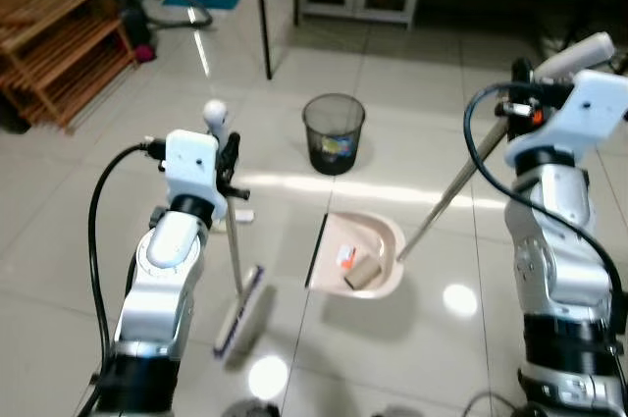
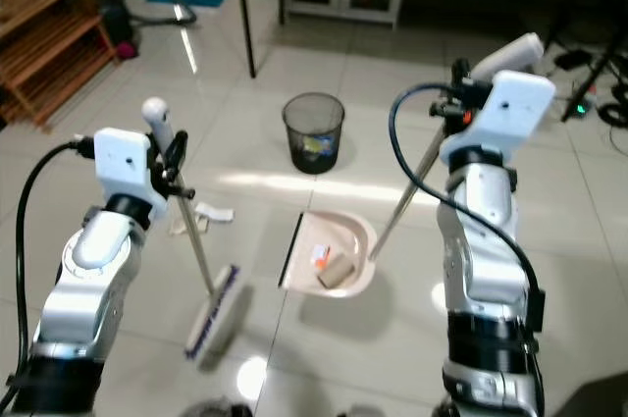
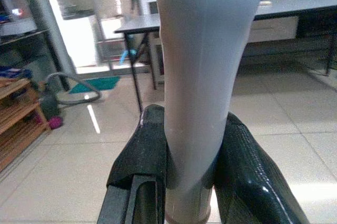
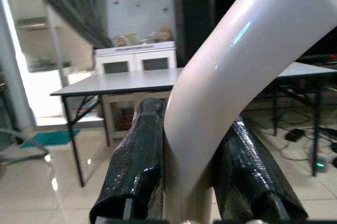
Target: Sweep floor
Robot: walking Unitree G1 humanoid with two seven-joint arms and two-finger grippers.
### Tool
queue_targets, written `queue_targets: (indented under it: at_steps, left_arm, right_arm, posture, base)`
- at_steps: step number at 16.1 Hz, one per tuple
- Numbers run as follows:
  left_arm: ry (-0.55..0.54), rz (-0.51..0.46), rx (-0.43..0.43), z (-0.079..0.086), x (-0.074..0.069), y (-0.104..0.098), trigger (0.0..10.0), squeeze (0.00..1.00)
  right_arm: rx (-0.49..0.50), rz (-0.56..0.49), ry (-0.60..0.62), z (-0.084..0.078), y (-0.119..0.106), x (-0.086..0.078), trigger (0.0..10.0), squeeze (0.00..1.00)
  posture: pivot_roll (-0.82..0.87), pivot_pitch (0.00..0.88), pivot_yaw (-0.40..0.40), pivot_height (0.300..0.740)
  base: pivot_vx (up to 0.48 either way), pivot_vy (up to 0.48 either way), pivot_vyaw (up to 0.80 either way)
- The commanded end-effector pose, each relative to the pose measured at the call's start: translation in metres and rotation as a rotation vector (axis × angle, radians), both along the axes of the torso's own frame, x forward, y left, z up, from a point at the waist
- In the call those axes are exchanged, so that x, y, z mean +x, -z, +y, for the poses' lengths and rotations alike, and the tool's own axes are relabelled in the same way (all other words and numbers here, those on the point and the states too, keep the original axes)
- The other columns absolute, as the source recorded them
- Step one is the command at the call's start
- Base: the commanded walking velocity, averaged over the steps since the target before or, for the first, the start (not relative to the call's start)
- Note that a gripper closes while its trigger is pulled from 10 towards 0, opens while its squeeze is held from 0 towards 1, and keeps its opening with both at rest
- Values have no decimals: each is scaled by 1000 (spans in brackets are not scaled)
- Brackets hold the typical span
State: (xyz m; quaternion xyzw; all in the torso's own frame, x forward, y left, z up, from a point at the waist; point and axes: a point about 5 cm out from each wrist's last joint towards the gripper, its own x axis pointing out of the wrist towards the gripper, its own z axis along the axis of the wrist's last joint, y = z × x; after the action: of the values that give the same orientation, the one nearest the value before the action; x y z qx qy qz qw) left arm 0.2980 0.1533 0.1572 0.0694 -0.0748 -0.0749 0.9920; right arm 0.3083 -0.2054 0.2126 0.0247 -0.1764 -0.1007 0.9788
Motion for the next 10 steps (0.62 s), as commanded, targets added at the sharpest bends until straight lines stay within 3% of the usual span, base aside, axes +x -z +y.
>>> queue_targets:
  at_steps: [1,10]
  left_arm:
    - [-4,-13,6,3,-3,3,10000,0]
    - [19,9,-1,5,-15,26,10000,0]
  right_arm:
    - [-23,-37,4,-1,-2,-2,10000,0]
    - [-38,-21,33,-5,20,-8,10000,0]
  posture:
    - [-16,84,21,740]
    - [-12,91,25,740]
  base:
    - [398,0,0]
    - [410,0,0]
